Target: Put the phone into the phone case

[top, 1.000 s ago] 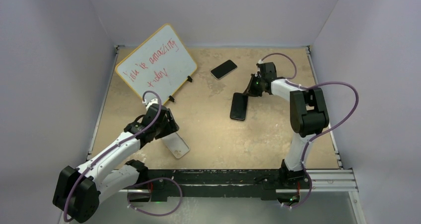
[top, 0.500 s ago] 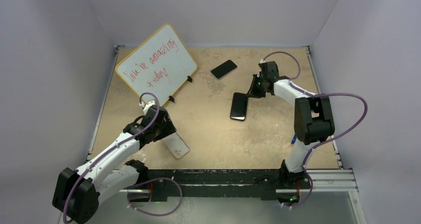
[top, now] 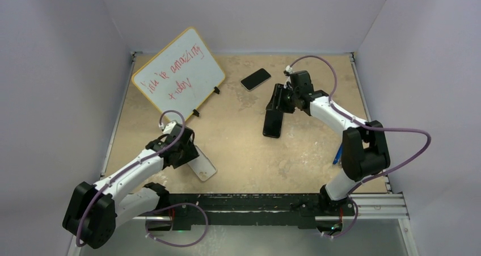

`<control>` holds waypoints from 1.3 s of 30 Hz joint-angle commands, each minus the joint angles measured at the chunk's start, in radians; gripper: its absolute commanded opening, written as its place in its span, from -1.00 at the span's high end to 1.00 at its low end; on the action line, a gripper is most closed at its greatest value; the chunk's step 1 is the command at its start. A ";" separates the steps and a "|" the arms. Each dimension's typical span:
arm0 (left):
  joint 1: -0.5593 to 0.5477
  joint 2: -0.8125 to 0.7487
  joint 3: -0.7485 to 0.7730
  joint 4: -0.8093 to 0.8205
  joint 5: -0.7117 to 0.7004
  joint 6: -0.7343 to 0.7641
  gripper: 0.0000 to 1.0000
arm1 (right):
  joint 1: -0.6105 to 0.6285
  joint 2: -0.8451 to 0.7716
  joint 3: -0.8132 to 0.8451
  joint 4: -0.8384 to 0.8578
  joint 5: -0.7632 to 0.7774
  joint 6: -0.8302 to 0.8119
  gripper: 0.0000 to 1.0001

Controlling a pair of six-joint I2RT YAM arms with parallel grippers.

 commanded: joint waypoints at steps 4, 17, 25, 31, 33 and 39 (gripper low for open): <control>0.002 0.028 -0.036 0.043 -0.002 -0.019 -0.08 | 0.004 -0.036 -0.010 0.024 -0.002 0.028 -0.12; 0.002 0.041 -0.058 0.285 0.115 0.057 0.87 | 0.003 -0.038 0.005 0.082 0.070 -0.006 -0.30; 0.000 0.146 -0.020 0.398 0.169 0.083 0.92 | 0.007 0.143 0.173 0.077 0.156 0.104 -0.51; 0.000 0.228 -0.015 0.493 0.257 0.080 0.91 | 0.015 0.262 0.277 0.141 0.243 0.149 -0.68; -0.001 0.246 -0.015 0.526 0.287 0.077 0.91 | 0.017 0.311 0.341 0.114 0.287 0.183 -0.74; -0.003 0.244 0.009 0.552 0.335 0.112 0.65 | 0.045 0.427 0.456 0.130 0.420 0.269 -0.83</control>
